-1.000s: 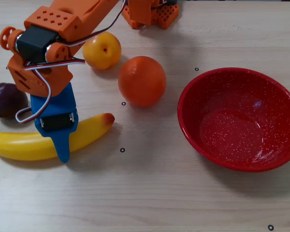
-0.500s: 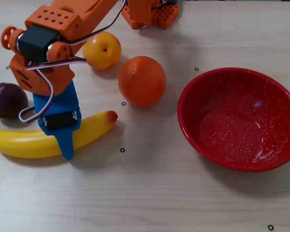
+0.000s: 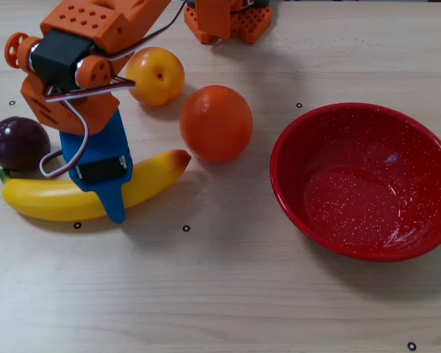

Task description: Put banana in the red bowl.

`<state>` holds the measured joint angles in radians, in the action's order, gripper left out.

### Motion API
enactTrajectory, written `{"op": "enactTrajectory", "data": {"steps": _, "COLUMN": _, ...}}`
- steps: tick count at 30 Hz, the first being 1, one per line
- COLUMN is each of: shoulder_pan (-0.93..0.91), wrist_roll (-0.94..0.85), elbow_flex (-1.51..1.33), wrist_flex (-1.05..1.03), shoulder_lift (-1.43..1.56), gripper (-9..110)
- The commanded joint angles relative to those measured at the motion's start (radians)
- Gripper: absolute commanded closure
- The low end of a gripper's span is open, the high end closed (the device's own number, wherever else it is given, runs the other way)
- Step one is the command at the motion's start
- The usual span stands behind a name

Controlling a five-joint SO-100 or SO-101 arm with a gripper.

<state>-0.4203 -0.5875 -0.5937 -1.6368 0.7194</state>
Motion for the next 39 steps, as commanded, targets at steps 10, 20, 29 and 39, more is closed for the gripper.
{"op": "enactTrajectory", "data": {"steps": 10, "shoulder_pan": 0.032, "wrist_roll": 0.074, "elbow_flex": 0.067, "wrist_flex": 0.015, "shoulder_lift": 0.236, "gripper": 102}}
{"op": "enactTrajectory", "data": {"steps": 20, "shoulder_pan": 0.052, "wrist_roll": 0.124, "elbow_flex": 0.15, "wrist_flex": 0.026, "shoulder_lift": 0.212, "gripper": 102}}
{"op": "enactTrajectory", "data": {"steps": 29, "shoulder_pan": 0.06, "wrist_roll": 0.143, "elbow_flex": 0.202, "wrist_flex": 0.049, "shoulder_lift": 0.227, "gripper": 102}}
{"op": "enactTrajectory", "data": {"steps": 39, "shoulder_pan": 0.069, "wrist_roll": 0.146, "elbow_flex": 0.135, "wrist_flex": 0.063, "shoulder_lift": 0.359, "gripper": 102}}
